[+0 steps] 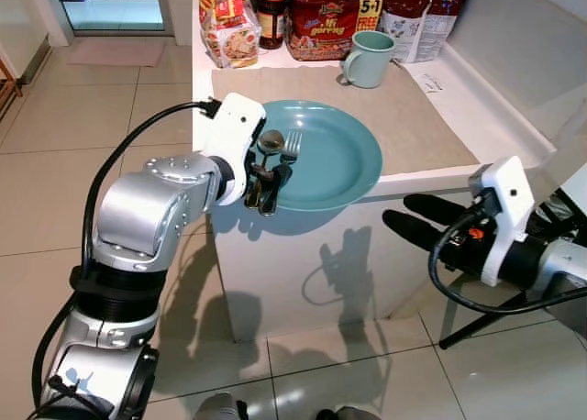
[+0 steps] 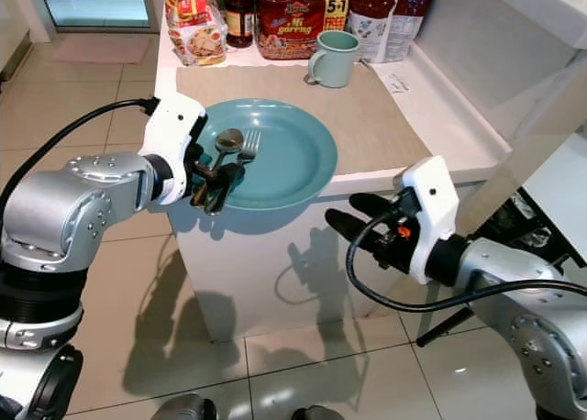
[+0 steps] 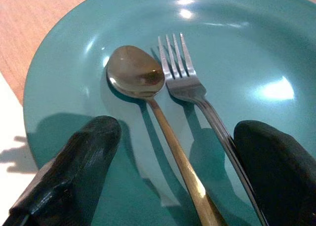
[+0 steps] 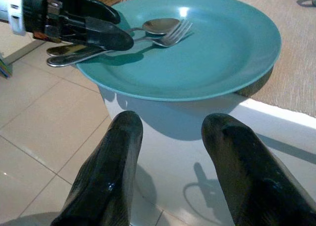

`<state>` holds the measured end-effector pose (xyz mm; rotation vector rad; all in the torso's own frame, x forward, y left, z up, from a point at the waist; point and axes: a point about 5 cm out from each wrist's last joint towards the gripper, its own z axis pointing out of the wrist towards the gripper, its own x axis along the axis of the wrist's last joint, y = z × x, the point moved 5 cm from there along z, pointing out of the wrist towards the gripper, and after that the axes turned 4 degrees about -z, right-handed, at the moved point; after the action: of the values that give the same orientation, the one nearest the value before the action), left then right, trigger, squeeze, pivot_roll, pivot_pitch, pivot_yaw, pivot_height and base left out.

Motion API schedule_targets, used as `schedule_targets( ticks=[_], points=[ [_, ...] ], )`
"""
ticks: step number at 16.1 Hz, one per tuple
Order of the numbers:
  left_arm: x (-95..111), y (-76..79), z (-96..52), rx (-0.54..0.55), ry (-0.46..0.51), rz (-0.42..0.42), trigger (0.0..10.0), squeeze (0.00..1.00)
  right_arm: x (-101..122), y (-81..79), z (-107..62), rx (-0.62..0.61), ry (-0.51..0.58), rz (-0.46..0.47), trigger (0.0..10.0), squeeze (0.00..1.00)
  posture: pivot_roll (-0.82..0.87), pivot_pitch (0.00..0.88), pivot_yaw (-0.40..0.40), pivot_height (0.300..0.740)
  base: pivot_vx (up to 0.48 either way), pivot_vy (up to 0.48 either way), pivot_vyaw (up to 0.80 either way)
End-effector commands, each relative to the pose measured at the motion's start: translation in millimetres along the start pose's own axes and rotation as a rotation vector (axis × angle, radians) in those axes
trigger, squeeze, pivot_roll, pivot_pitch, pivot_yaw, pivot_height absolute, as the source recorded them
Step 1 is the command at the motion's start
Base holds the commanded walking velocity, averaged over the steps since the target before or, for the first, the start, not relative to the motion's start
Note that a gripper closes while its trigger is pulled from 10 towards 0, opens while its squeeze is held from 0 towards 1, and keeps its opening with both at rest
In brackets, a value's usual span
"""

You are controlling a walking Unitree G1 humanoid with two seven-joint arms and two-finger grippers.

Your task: Setting the table

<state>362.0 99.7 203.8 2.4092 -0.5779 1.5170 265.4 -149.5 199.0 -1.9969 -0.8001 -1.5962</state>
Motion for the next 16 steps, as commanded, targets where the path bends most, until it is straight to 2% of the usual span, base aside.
schedule_targets(
  ticks=[1, 3, 5, 7, 8, 10, 16],
  points=[
    [10, -0.1, -1.2, -0.001, 0.028, -0.008, 10.0, 0.0, 5, 2.4, -5.0, -0.004, 0.005, -0.016, 10.0, 0.0, 0.03, 0.074, -0.084, 0.74, 0.0, 0.0, 0.0],
    [24, 0.0, -3.2, -0.012, 0.084, -0.04, 10.0, 0.0, 4, 2.2, -7.6, 0.002, 0.001, -0.018, 10.0, 0.0, 0.03, 0.075, -0.083, 0.74, 0.0, 0.0, 0.0],
    [25, -7.7, -0.6, 0.019, 0.088, -0.043, 10.0, 0.0, 3, 1.8, -8.5, 0.007, -0.003, -0.016, 10.0, 0.0, 0.03, 0.074, -0.083, 0.74, 0.0, 0.0, 0.0],
    [20, -15.4, 3.5, 0.072, 0.07, 0.016, 10.0, 0.0, 3, 1.5, -8.6, 0.01, -0.004, -0.019, 10.0, 0.0, 0.03, 0.075, -0.083, 0.74, 0.0, 0.0, 0.0],
    [18, -19.4, 5.9, 0.113, 0.06, 0.089, 10.0, 0.0, 3, 1.8, -8.8, 0.01, -0.006, -0.026, 10.0, 0.0, 0.03, 0.075, -0.083, 0.74, 0.0, 0.0, 0.0],
    [15, -20.9, 9.4, 0.144, 0.049, 0.171, 10.0, 0.0, 4, 2.4, -9.0, 0.008, -0.003, -0.032, 10.0, 0.0, 0.03, 0.075, -0.083, 0.74, 0.0, 0.0, 0.0],
    [21, -4.1, 15.6, 0.088, 0.073, 0.25, 10.0, 0.0, 5, 4.6, -11.1, -0.003, -0.002, -0.039, 10.0, 0.0, 0.03, 0.072, -0.077, 0.74, 0.0, 0.0, 0.0]
  ],
)
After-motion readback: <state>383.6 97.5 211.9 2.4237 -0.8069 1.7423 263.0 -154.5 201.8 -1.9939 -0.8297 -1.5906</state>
